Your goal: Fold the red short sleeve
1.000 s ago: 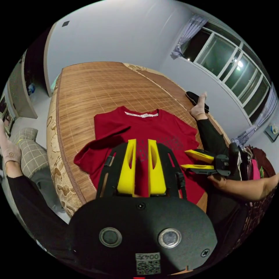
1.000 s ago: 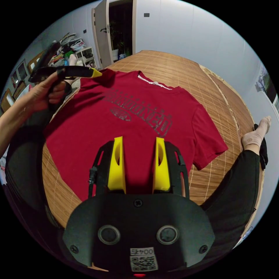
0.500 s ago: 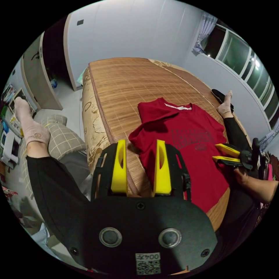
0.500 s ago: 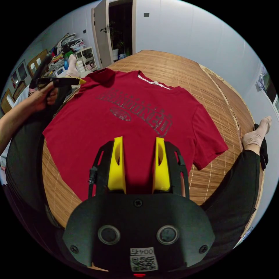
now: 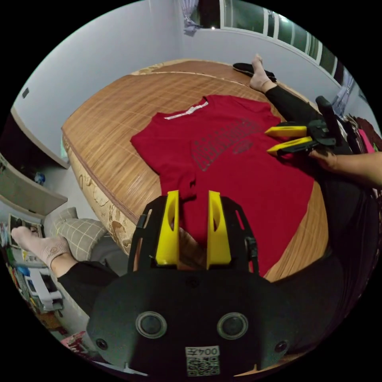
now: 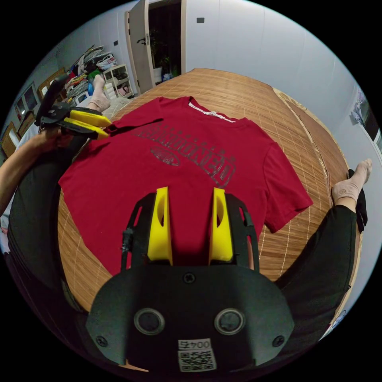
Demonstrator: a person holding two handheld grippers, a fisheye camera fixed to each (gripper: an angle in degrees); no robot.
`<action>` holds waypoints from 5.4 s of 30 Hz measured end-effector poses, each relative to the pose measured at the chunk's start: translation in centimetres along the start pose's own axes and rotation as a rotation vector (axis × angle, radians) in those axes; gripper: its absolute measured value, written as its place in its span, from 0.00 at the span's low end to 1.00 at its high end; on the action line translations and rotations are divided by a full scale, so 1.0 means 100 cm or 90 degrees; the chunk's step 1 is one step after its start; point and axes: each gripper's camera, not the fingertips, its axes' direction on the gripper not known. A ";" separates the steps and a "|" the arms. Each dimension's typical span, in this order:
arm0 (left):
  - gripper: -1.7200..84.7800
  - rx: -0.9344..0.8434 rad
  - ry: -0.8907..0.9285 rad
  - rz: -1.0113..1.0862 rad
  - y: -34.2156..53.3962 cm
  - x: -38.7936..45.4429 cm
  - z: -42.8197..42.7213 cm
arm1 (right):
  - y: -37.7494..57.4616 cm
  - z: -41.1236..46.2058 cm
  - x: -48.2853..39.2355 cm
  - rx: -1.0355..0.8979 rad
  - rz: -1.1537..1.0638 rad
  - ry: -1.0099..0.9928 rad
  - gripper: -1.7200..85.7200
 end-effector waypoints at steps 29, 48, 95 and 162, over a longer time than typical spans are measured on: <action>0.03 0.102 -0.033 -0.167 0.039 -0.023 0.039 | -0.115 -0.017 0.023 0.028 0.022 -0.088 0.13; 0.03 0.104 -0.046 -0.163 0.062 -0.020 0.053 | -0.382 0.085 0.002 -0.085 -0.015 -0.331 0.09; 0.18 0.103 -0.099 -0.180 0.106 0.051 0.086 | -0.089 -0.045 0.006 0.006 -0.057 -0.046 0.16; 0.20 0.056 -0.053 -0.118 0.042 0.205 0.163 | -0.015 -0.208 0.409 0.010 0.313 -0.287 0.02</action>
